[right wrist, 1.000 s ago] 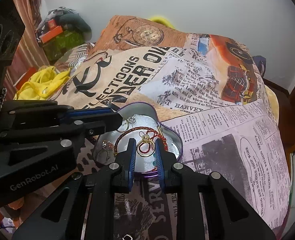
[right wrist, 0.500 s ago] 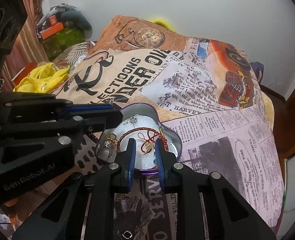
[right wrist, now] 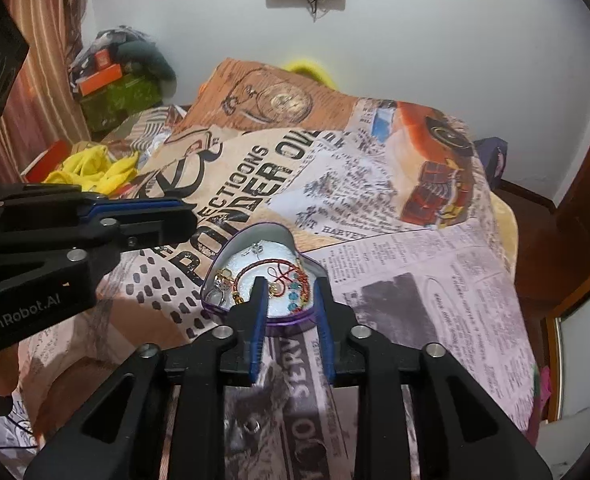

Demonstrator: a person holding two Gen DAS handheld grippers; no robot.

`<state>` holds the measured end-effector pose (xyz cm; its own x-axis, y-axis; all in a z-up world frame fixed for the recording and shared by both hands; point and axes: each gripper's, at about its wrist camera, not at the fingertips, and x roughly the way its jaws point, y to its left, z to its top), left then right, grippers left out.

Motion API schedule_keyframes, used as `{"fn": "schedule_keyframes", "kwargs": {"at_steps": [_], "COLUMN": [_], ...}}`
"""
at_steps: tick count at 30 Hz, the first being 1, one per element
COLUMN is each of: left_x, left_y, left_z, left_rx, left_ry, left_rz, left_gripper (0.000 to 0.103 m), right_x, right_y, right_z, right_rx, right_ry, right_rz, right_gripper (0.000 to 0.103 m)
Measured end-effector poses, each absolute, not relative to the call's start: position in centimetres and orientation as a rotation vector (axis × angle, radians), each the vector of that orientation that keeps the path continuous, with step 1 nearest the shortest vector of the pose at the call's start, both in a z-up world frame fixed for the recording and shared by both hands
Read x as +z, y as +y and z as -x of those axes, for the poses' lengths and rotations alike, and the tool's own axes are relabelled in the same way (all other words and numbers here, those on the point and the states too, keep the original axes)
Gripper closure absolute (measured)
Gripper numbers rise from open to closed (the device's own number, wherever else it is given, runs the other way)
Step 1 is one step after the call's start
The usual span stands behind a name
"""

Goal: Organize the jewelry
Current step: 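Move both tools back to the silver rings on the bed, then grasp the dark silver ring with the right gripper while the left grasps a small silver ring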

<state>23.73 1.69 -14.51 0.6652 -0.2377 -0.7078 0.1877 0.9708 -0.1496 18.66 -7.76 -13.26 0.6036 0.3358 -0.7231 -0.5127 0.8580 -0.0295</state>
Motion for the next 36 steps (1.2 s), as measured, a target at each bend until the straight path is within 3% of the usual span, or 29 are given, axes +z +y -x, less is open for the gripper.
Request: {"fn": "schedule_keyframes", "kwargs": {"at_steps": [2, 5, 10, 34, 36], "left_x": [-14.1, -13.9, -14.3, -21.2, -21.6], "left_y": [1.4, 1.0, 0.1, -3.4, -3.7], "left_z": [-23.1, -22.5, -21.5, -19.3, -19.3], "left_rx": [-0.244, -0.249, -0.260, -0.335, -0.347], "left_ry": [0.803, 0.806, 0.824, 1.020, 1.032], "left_rz": [0.060, 0.051, 0.031, -0.001, 0.001], "left_gripper": [0.095, 0.093, 0.082, 0.082, 0.082], "right_x": [-12.7, -12.1, -12.0, -19.2, -19.2], "right_y": [-8.5, -9.6, -11.8, -13.4, -13.5], "right_z": [-18.0, -17.1, -16.1, -13.5, -13.4], "right_rx": [0.490, 0.468, 0.434, 0.467, 0.468], "right_ry": [0.763, 0.746, 0.752, 0.948, 0.937], "right_rz": [0.231, 0.225, 0.198, 0.194, 0.199], "right_gripper": [0.068, 0.067, 0.067, 0.067, 0.074]}}
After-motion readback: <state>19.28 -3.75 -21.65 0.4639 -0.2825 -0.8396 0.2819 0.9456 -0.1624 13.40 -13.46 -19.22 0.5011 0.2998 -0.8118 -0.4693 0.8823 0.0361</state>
